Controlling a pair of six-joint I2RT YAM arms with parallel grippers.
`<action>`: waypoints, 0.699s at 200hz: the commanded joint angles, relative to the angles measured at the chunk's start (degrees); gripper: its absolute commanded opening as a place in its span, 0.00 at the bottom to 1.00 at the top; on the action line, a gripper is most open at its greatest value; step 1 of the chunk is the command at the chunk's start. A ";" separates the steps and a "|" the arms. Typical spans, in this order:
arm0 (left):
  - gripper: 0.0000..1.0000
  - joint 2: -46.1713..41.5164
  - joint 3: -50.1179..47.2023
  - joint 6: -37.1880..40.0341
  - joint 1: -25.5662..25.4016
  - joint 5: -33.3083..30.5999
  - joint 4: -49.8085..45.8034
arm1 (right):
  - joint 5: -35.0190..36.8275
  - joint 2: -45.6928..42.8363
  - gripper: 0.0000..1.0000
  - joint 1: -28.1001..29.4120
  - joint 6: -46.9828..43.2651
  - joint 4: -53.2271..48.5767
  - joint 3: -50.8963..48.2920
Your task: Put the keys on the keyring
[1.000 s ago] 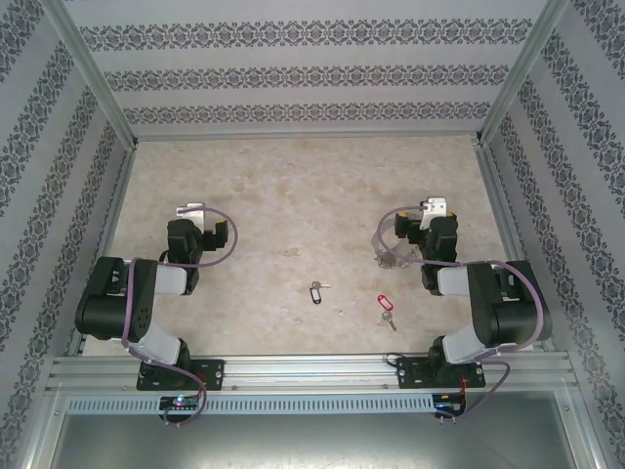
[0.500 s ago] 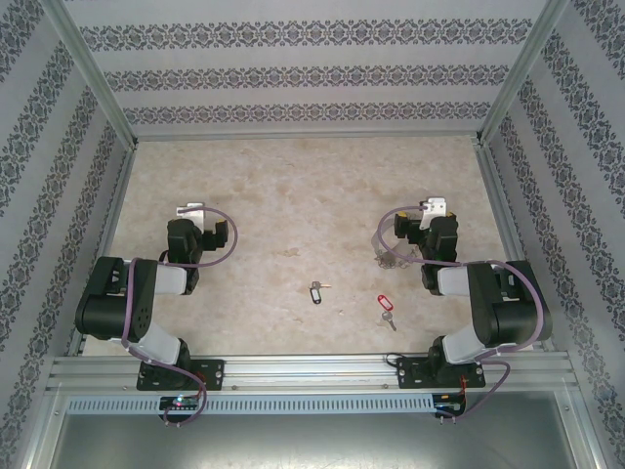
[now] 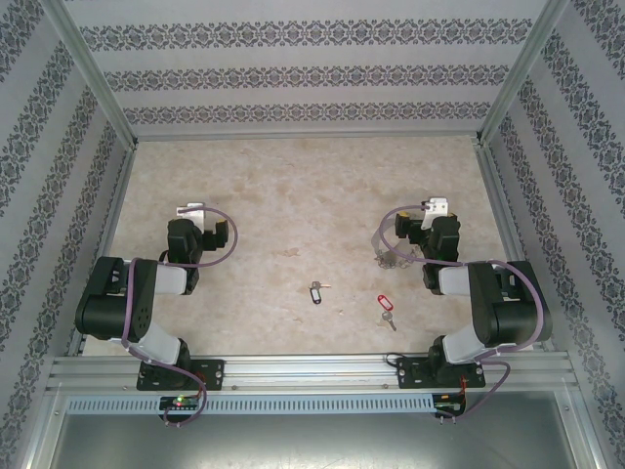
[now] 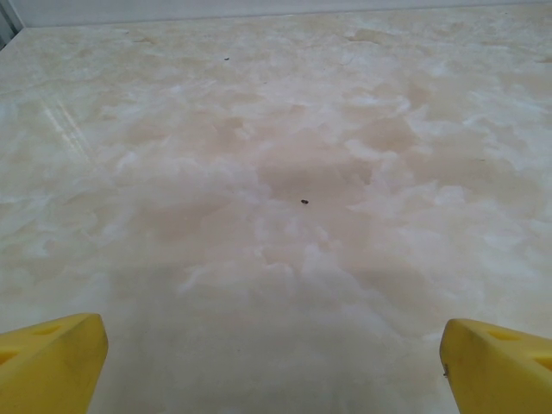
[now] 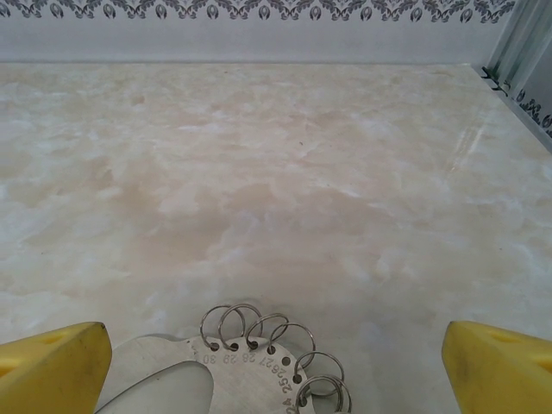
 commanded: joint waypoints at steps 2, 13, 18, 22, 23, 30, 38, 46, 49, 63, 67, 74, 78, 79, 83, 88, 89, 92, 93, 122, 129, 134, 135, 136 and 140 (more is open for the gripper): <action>1.00 -1.22 0.47 0.73 0.62 2.84 0.47 | -1.59 -0.51 0.98 -0.26 0.46 -0.55 1.64; 0.99 -2.29 -0.84 0.06 0.62 1.90 2.15 | -1.90 -0.85 0.98 -0.31 0.21 -1.37 1.87; 0.99 -2.75 -1.57 -0.09 0.62 1.42 3.16 | -1.89 -1.09 0.98 -0.25 0.15 -1.96 2.11; 0.99 -3.00 -2.15 -0.22 0.62 1.27 3.98 | -1.90 -1.16 0.98 -0.25 0.14 -2.03 2.15; 0.99 -3.08 -2.27 -0.23 0.62 1.27 4.13 | -1.94 -1.14 0.98 -0.25 0.14 -1.98 2.16; 0.99 -3.78 -3.29 -0.18 0.62 1.26 5.40 | -1.78 -1.37 0.98 -0.25 0.07 -1.97 2.23; 0.99 -4.69 -4.06 -0.22 0.62 1.30 5.93 | -0.96 -2.26 0.98 -0.03 0.16 -3.59 2.61; 0.99 -5.83 -4.35 -0.32 0.62 1.11 5.41 | -0.42 -3.24 0.98 0.02 0.43 -5.57 3.21; 0.99 -6.18 -4.34 -0.36 0.62 0.91 5.02 | -0.36 -3.62 0.98 0.03 0.48 -6.38 3.53; 0.99 -9.11 -3.92 -1.28 0.62 -0.57 1.63 | -0.11 -6.08 0.98 -0.07 1.21 -12.34 5.13; 0.99 -10.21 -3.74 -1.64 0.67 -0.84 -0.14 | 0.21 -7.03 0.98 -0.07 1.80 -14.58 5.73; 0.99 -12.47 -3.19 -2.14 0.86 -0.90 -3.33 | 1.53 -8.40 0.98 -0.15 3.23 -17.96 6.79; 0.99 -13.76 -3.05 -2.16 0.92 -0.72 -4.68 | 2.77 -9.26 0.98 -0.16 4.51 -20.13 7.43; 0.99 -14.09 -3.08 -2.16 0.90 -0.65 -4.99 | 3.03 -9.49 0.98 -0.16 4.95 -20.57 7.61; 0.99 -15.26 -3.09 -2.35 0.89 -0.76 -6.06 | 4.94 -10.47 0.98 -0.18 6.90 -23.57 8.50; 0.99 -16.88 -3.17 -2.81 0.97 -1.18 -7.36 | 6.76 -11.33 0.98 -0.24 9.04 -26.65 9.41; 0.99 -17.27 -3.18 -2.97 0.93 -1.23 -7.60 | 7.09 -11.45 0.98 -0.24 9.37 -27.26 9.70; 0.99 -18.40 -3.33 -3.41 0.96 -1.57 -8.44 | 7.67 -11.74 0.98 -0.25 10.35 -28.75 10.07; 0.99 -18.78 -3.38 -3.53 0.96 -1.73 -8.58 | 8.28 -12.03 0.98 -0.25 11.23 -30.16 10.62; 0.99 -31.32 -1.95 -12.80 1.06 -7.85 -21.75 | 4.57 -13.90 0.98 -0.52 19.16 -56.01 20.83; 0.99 -33.92 -0.64 -15.95 1.09 -9.50 -26.59 | 1.79 -13.53 0.98 -0.52 19.45 -58.73 22.43; 0.99 -35.53 0.15 -17.72 1.06 -10.15 -29.56 | -0.46 -13.25 0.98 -0.57 19.69 -59.41 22.91; 0.99 -35.87 0.28 -18.12 1.06 -10.25 -29.87 | -0.87 -13.16 0.98 -0.59 19.75 -59.46 22.95; 0.99 -36.04 0.44 -18.53 1.06 -10.38 -30.28 | -1.20 -13.07 0.98 -0.59 19.92 -59.62 23.06; 0.99 -37.28 0.92 -20.32 1.06 -11.20 -33.04 | -2.29 -12.72 0.98 -0.60 20.85 -59.98 23.31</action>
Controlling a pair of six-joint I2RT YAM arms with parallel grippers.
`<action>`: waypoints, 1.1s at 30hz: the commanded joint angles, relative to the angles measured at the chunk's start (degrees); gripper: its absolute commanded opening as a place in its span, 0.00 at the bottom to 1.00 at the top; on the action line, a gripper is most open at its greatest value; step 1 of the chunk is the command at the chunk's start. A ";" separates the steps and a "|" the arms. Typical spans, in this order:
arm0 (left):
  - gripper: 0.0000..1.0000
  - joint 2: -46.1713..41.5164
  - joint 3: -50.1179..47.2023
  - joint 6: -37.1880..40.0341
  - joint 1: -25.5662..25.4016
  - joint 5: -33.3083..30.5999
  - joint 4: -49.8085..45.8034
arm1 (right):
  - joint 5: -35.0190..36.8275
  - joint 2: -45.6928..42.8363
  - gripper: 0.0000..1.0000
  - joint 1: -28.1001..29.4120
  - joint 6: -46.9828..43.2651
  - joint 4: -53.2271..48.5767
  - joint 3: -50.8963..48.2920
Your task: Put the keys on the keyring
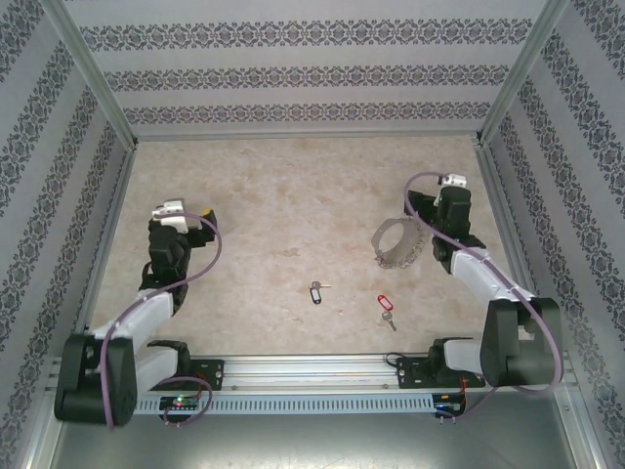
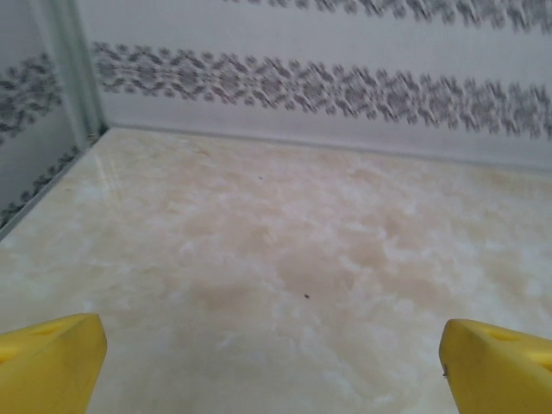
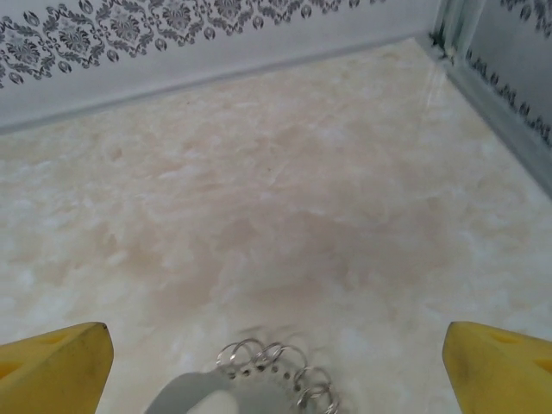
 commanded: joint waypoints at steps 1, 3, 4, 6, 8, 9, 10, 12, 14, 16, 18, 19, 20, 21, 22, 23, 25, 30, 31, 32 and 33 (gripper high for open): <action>0.99 -7.20 4.10 -12.74 0.97 -6.47 -17.98 | -6.07 0.38 0.98 -0.49 7.70 -17.98 3.81; 0.99 -9.82 6.61 -23.66 0.97 -12.43 -28.10 | -9.69 2.65 0.95 -0.71 11.09 -20.85 5.58; 0.99 -10.83 7.90 -25.73 1.05 -12.46 -32.26 | -11.85 4.40 0.92 -0.80 12.39 -23.29 7.41; 0.99 -11.58 9.52 -22.02 1.08 -5.12 -33.65 | -16.66 7.80 0.85 -0.84 14.55 -25.37 9.93; 0.99 -11.24 11.34 -23.15 1.14 1.07 -35.02 | -21.24 10.80 0.77 -0.68 17.79 -24.63 10.58; 0.99 -10.37 12.12 -22.88 1.06 5.12 -34.76 | -22.84 12.09 0.75 -0.44 18.84 -23.85 10.69; 0.99 -9.51 13.15 -22.89 1.08 8.14 -35.23 | -23.50 12.97 0.72 -0.04 19.32 -23.67 11.01; 1.00 -6.43 15.65 -23.93 1.05 12.65 -37.12 | -22.49 14.66 0.66 1.24 19.57 -25.57 12.62; 1.00 -2.95 17.99 -25.35 0.68 15.97 -39.24 | -20.77 15.05 0.65 3.00 19.01 -26.37 13.15; 1.00 -0.26 19.05 -26.13 0.00 18.53 -39.47 | -20.65 15.66 0.64 4.25 19.40 -25.48 12.59; 1.00 1.98 19.24 -27.15 -1.42 19.43 -39.14 | -20.90 17.21 0.63 5.29 19.06 -26.25 13.20; 1.00 2.51 19.23 -27.30 -1.96 19.71 -38.68 | -20.79 17.87 0.64 5.67 18.93 -26.63 13.45; 0.99 3.19 19.23 -27.48 -2.95 19.76 -38.21 | -20.77 18.96 0.64 6.39 18.51 -27.21 14.02; 1.00 3.61 19.31 -27.71 -3.76 19.93 -37.93 | -20.77 19.91 0.64 6.90 18.32 -27.64 14.52; 1.00 4.12 19.40 -27.81 -4.29 20.30 -37.76 | -20.75 20.59 0.64 7.35 18.35 -27.76 14.69; 1.00 4.57 19.72 -27.82 -4.91 20.53 -37.83 | -20.73 21.29 0.64 7.78 18.35 -27.82 15.00; 1.00 5.44 20.30 -27.58 -5.96 20.83 -38.15 | -20.29 22.20 0.64 8.50 19.03 -27.99 14.98; 1.00 6.10 21.51 -25.74 -7.58 21.18 -39.20 | -20.77 24.20 0.63 10.92 21.18 -26.52 14.09; 1.00 6.24 21.82 -25.41 -7.64 21.35 -39.54 | -20.75 24.66 0.63 11.51 21.45 -26.62 14.14; 1.00 6.58 22.20 -24.99 -7.72 21.64 -39.95 | -20.76 25.18 0.63 12.21 21.79 -26.60 14.22; 1.00 6.84 22.71 -24.69 -7.76 22.08 -40.32 | -20.56 25.48 0.62 12.84 22.13 -26.46 14.15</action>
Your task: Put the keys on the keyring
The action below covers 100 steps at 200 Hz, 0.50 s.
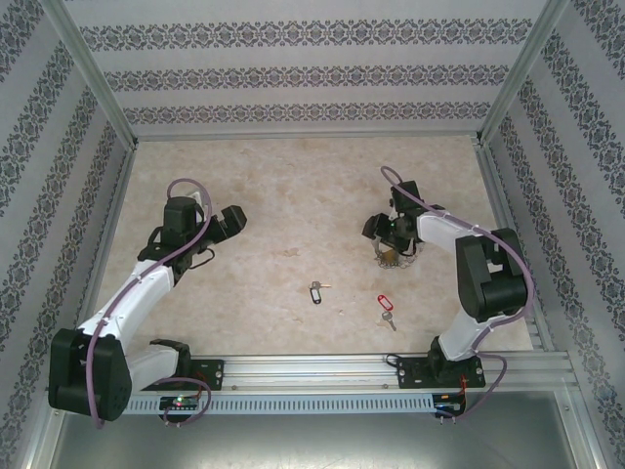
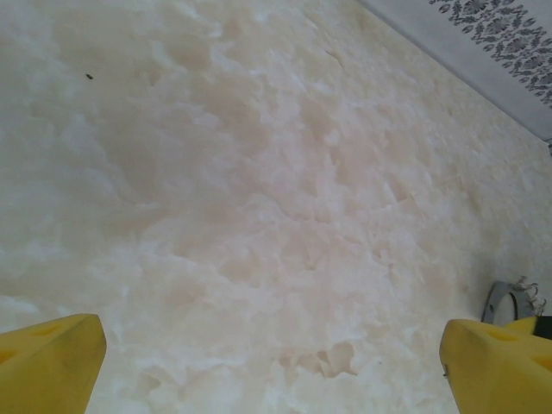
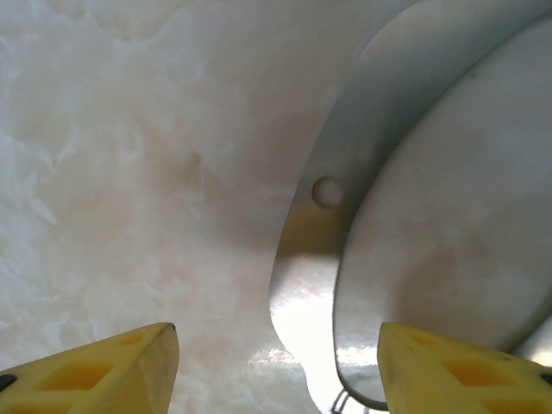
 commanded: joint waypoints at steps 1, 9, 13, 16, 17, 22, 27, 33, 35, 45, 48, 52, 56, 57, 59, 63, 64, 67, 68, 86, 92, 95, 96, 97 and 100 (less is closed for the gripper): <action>1.00 0.77 2.79 1.93 -0.72 1.80 -2.63 | -0.11 1.67 0.62 2.39 2.46 0.07 0.14; 1.00 0.99 3.15 2.31 -0.91 2.34 -3.05 | 0.20 2.03 0.62 3.44 2.96 0.53 0.01; 1.00 1.09 3.41 2.52 -1.09 2.52 -3.19 | 0.06 2.29 0.61 4.08 2.98 0.75 0.10; 1.00 1.21 3.55 2.63 -1.16 2.67 -3.35 | -0.07 2.56 0.61 4.45 3.00 0.90 0.25; 1.00 1.24 3.62 2.70 -1.20 2.69 -3.42 | -0.08 2.62 0.61 4.66 2.99 0.92 0.24; 1.00 1.26 3.88 3.00 -1.46 2.83 -3.67 | -0.25 3.10 0.61 5.29 3.20 0.87 0.54; 1.00 1.52 4.15 3.35 -1.79 2.92 -3.92 | -0.15 3.56 0.61 5.99 3.45 0.79 0.95; 1.00 1.80 4.54 3.70 -2.06 2.80 -4.34 | -0.16 4.04 0.61 7.00 3.84 1.02 1.32; 1.00 1.92 4.72 3.79 -2.23 2.84 -4.43 | -0.08 4.21 0.61 7.31 3.90 1.03 1.38; 1.00 2.50 5.42 4.34 -2.89 2.83 -5.12 | 0.47 4.82 0.60 9.01 4.96 1.12 2.04; 1.00 2.71 5.63 4.47 -3.14 2.80 -5.25 | 0.61 4.94 0.60 9.57 5.25 1.35 2.24; 1.00 2.94 6.03 4.70 -3.46 2.76 -5.55 | 0.72 5.04 0.60 10.40 5.70 1.69 2.35; 1.00 3.32 6.34 4.93 -3.82 2.67 -5.92 | 0.81 5.20 0.60 11.14 6.14 2.09 2.52; 1.00 3.39 6.43 4.95 -3.89 2.69 -5.94 | 0.85 5.21 0.60 11.39 6.28 2.13 2.56; 1.00 3.57 6.62 5.05 -4.03 2.68 -6.13 | 0.91 5.31 0.60 11.66 6.45 2.23 2.71; 1.00 4.03 6.93 5.20 -4.39 2.50 -6.38 | 1.13 5.59 0.60 12.42 7.00 2.39 3.07; 1.00 4.09 6.98 5.22 -4.44 2.47 -6.39 | 1.18 5.63 0.60 12.64 7.10 2.46 3.19; 1.00 4.41 7.15 5.31 -4.62 2.40 -6.54 | 1.27 5.87 0.60 13.14 7.51 2.50 3.45; 1.00 4.55 7.27 5.31 -4.77 2.38 -6.55 | 1.25 5.95 0.60 13.35 7.62 2.52 3.55; 1.00 6.52 8.39 5.48 -6.04 2.84 -6.79 | 1.23 7.41 0.59 16.48 8.97 2.71 6.08; 0.99 7.24 8.95 5.58 -6.53 2.89 -6.86 | 1.34 7.80 0.58 17.41 9.20 2.56 7.01; 1.00 7.61 9.14 5.63 -6.74 2.96 -6.95 | 1.30 7.92 0.58 17.87 9.27 2.50 7.51; 1.00 7.73 9.23 5.61 -6.80 2.97 -6.93 | 1.31 7.98 0.58 18.00 9.29 2.43 7.61; 1.00 7.88 9.32 5.60 -6.92 3.01 -6.97 | 1.27 8.01 0.58 18.16 9.35 2.44 7.83; 1.00 8.25 9.51 5.65 -7.19 3.03 -7.04 | 1.25 8.12 0.58 18.57 9.33 2.49 8.14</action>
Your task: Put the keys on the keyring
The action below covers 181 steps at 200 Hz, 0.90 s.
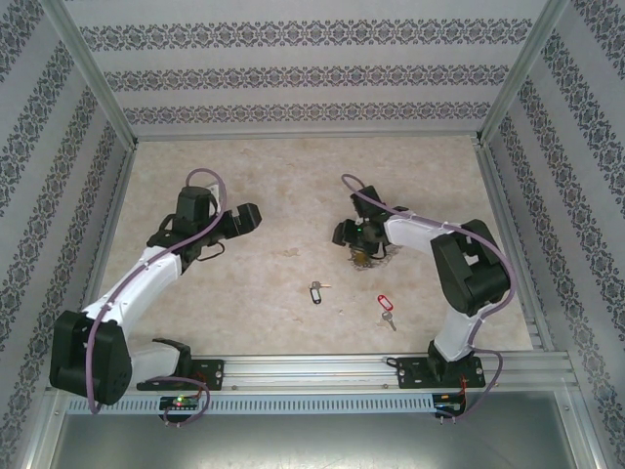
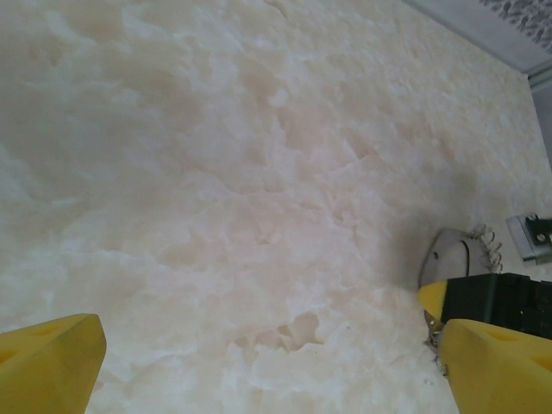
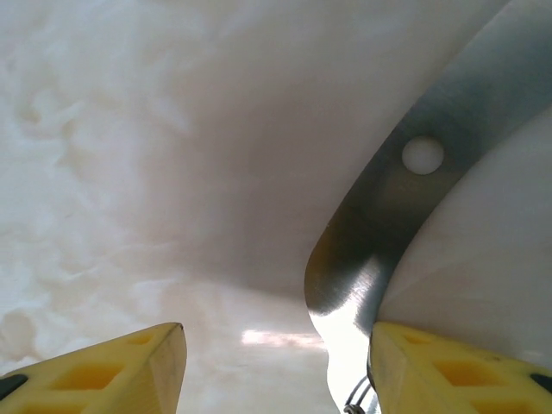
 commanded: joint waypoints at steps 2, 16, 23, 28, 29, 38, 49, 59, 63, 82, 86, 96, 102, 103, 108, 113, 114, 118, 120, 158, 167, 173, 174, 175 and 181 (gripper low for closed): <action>1.00 2.66 2.94 2.04 -2.01 0.91 -2.95 | -2.44 2.66 0.58 4.30 3.29 0.33 3.47; 1.00 4.28 4.14 2.28 -3.37 1.41 -2.98 | -2.92 2.33 0.57 5.45 3.24 0.10 4.81; 1.00 5.08 4.66 2.39 -4.01 1.84 -2.90 | -2.59 1.57 0.57 5.60 3.19 0.07 4.84; 0.99 5.85 5.11 2.50 -4.42 2.28 -2.82 | -2.26 0.55 0.57 5.47 3.04 -0.13 4.67; 0.99 5.94 5.19 2.55 -4.52 2.38 -2.75 | -2.13 0.40 0.57 5.40 2.98 -0.21 4.64; 0.98 7.37 6.02 2.59 -5.37 2.94 -2.51 | -1.06 -1.45 0.57 4.64 2.38 -1.15 4.04; 0.96 9.31 7.11 2.51 -6.26 3.66 -2.60 | 0.20 -4.28 0.56 2.96 1.76 -1.64 2.58; 0.93 11.30 8.21 2.50 -7.05 4.83 -2.34 | 0.26 -7.58 0.55 0.40 1.48 -1.24 -0.08; 0.93 12.19 8.67 2.42 -7.32 5.17 -2.27 | 0.06 -8.41 0.55 -0.49 1.47 -0.93 -0.97; 0.87 16.72 11.50 2.33 -8.78 6.41 -2.06 | -2.28 -13.82 0.55 -6.05 1.83 1.67 -6.77; 0.86 17.89 12.31 2.33 -9.13 6.78 -2.21 | -2.81 -14.56 0.55 -6.94 1.83 2.00 -7.98; 0.82 20.59 14.32 2.43 -9.81 8.02 -2.33 | -4.88 -15.59 0.54 -8.92 1.74 3.05 -9.99; 0.78 22.33 15.54 2.73 -10.23 9.64 -2.24 | -5.92 -15.74 0.54 -9.84 1.72 3.30 -10.62; 0.78 22.62 15.76 2.79 -10.28 9.92 -2.33 | -6.03 -15.74 0.54 -9.90 1.71 3.35 -10.78; 0.75 24.12 16.97 3.00 -10.71 10.85 -2.63 | -6.44 -15.78 0.54 -10.44 1.70 3.51 -11.34; 0.73 25.69 18.21 3.14 -11.20 11.37 -3.08 | -6.83 -15.72 0.54 -10.69 1.61 3.85 -11.90; 0.72 25.97 18.51 3.18 -11.30 11.41 -3.19 | -6.92 -15.69 0.54 -10.72 1.61 3.98 -11.99; 0.72 27.04 19.51 3.21 -11.63 11.48 -3.57 | -7.13 -15.62 0.54 -10.89 1.68 4.37 -12.41; 0.72 27.57 19.86 3.25 -11.85 11.50 -3.69 | -7.16 -15.59 0.54 -10.91 1.73 4.41 -12.47; 0.72 35.79 27.57 4.93 -15.83 11.47 -7.35 | -5.27 -14.29 0.55 -11.63 4.06 5.34 -14.30; 0.72 37.45 29.21 5.23 -16.51 11.26 -8.06 | -5.04 -14.00 0.54 -12.08 4.83 6.33 -15.06; 0.72 38.33 30.10 5.22 -16.83 11.11 -8.30 | -5.19 -13.80 0.54 -12.31 5.08 7.06 -15.44; 0.72 38.49 30.25 5.22 -16.88 11.15 -8.30 | -5.27 -13.80 0.54 -12.27 5.08 7.28 -15.48; 0.72 38.65 30.37 5.23 -16.91 11.08 -8.35 | -5.30 -13.81 0.54 -12.26 5.10 7.41 -15.54; 0.72 39.32 31.08 5.22 -17.12 11.03 -8.23 | -5.45 -13.68 0.54 -12.52 5.12 7.72 -15.68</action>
